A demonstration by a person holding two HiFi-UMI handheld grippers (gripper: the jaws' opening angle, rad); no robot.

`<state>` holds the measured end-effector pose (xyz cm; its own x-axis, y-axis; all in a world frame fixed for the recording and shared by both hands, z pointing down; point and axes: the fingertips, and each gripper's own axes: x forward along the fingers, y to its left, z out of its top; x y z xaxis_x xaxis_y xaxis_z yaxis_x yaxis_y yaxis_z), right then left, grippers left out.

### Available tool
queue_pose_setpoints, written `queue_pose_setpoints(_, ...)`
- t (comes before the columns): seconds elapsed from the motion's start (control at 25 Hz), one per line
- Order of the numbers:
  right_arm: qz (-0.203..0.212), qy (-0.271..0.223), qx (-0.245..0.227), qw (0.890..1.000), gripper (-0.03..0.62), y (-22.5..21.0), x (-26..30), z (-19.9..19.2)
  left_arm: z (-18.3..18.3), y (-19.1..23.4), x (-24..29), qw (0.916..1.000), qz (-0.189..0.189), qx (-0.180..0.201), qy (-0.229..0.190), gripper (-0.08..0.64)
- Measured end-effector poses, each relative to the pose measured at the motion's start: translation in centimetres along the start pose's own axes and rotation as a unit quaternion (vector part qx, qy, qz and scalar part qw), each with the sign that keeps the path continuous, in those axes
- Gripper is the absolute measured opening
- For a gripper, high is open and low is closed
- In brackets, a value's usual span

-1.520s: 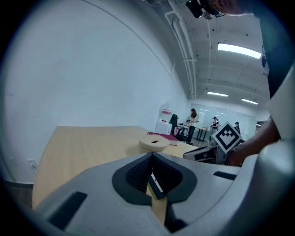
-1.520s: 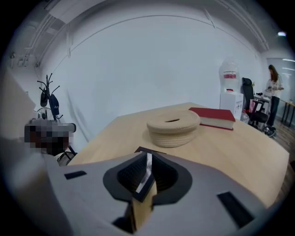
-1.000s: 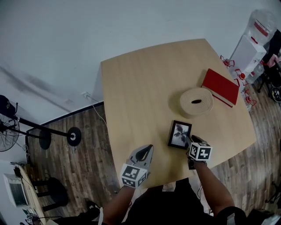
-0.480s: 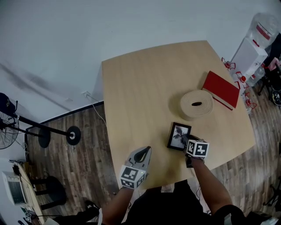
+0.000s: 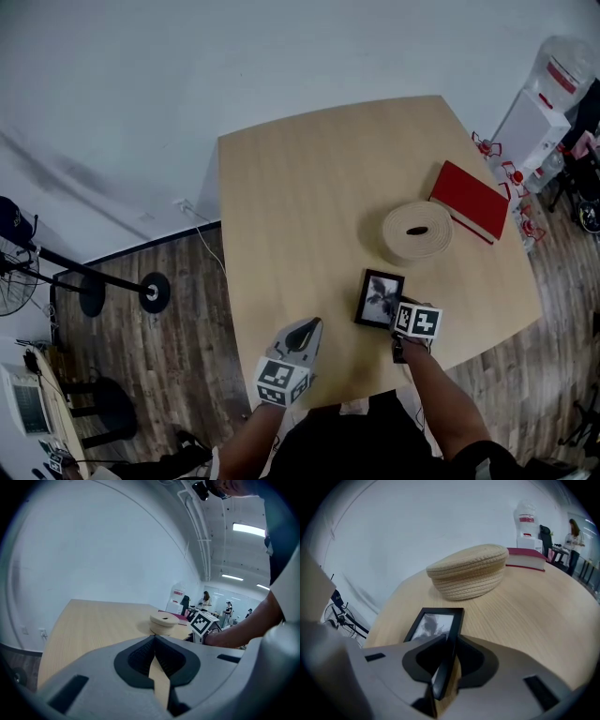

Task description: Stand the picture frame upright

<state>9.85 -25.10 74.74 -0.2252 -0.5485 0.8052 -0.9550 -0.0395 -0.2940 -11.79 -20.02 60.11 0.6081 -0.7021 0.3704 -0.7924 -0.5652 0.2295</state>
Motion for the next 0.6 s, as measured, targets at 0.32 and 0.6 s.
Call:
queue_pose_setpoints(0.32, 0.010, -0.022, -0.046, 0.999, 0.067, 0.0, -1.9, 1.1, 0.8, 0.6, -0.3, 0.9998, 0.015, 0.012, -0.005, -0.005)
queue_pose_setpoints(0.6, 0.034, -0.078, -0.098, 0.992, 0.067, 0.3, -5.8, 3.0, 1.1, 1.1, -0.4, 0.9996, 0.026, 0.013, -0.002, -0.005)
